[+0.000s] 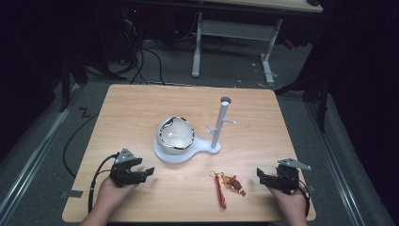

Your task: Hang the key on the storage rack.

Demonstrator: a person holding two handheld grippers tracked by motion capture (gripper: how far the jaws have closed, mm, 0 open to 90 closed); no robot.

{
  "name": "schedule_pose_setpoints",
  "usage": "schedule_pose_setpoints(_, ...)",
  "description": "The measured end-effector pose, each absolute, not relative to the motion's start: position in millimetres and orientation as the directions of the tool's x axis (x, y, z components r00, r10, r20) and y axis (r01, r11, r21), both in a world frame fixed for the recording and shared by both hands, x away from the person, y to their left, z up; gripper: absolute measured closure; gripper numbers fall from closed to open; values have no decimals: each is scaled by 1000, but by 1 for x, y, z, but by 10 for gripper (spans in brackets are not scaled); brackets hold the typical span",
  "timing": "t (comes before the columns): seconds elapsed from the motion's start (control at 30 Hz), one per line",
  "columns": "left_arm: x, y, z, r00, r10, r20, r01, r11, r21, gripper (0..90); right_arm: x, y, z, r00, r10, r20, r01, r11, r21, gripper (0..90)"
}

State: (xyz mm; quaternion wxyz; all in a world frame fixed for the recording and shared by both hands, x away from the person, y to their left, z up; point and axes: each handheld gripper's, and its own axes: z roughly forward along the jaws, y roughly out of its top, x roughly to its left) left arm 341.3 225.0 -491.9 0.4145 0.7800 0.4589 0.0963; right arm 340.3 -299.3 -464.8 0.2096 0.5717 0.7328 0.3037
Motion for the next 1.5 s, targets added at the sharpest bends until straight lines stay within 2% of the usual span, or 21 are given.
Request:
schedule_pose_setpoints(0.63, 335, 236, -492, 524, 823, -217, 644, -217, 734, 303, 348, -289, -464, -295, 955, 38, 707, 192, 681, 62)
schedule_pose_setpoints(0.93, 335, 235, -493, 530, 822, -207, 638, -226, 736, 299, 347, -288, -463, -302, 952, 42, 704, 193, 683, 63)
schedule_pose_setpoints(1.5, 335, 230, -492, 558, 807, -195, 619, -248, 745, 292, 342, -273, -457, -379, 925, 24, 672, 257, 695, 61)
